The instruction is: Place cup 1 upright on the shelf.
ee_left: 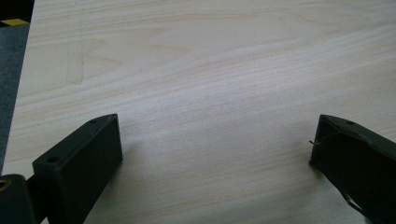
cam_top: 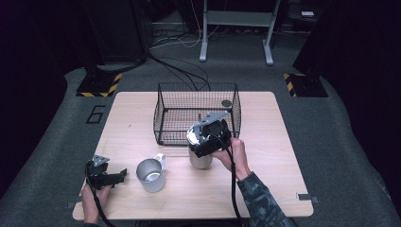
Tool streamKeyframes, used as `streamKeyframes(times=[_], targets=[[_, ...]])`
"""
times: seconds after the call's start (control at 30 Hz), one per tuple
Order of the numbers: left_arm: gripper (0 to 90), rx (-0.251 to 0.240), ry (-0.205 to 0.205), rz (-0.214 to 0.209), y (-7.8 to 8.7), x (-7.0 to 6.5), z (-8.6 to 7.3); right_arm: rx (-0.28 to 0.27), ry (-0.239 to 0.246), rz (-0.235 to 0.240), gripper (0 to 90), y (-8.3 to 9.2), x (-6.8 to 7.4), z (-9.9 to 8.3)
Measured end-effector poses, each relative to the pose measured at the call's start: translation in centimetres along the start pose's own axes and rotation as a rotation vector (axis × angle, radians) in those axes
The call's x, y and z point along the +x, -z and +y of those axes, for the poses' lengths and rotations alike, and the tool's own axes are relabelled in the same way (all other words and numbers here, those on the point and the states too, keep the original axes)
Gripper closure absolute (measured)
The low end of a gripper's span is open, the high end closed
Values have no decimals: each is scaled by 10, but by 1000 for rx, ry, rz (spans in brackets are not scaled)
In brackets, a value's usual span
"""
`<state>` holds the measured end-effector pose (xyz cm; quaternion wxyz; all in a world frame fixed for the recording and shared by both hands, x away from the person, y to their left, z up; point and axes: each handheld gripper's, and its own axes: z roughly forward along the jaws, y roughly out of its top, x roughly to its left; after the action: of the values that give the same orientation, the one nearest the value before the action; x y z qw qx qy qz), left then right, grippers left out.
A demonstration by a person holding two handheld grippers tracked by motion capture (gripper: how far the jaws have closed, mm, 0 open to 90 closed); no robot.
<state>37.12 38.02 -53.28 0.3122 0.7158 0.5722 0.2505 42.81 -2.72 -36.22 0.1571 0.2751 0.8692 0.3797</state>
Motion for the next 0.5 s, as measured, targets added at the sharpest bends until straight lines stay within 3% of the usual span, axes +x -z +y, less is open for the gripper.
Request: streamKeyframes(times=[0.5], targets=[[17,-3,3,0,0,0,0,0,-12,-12,34,16,-8,1]])
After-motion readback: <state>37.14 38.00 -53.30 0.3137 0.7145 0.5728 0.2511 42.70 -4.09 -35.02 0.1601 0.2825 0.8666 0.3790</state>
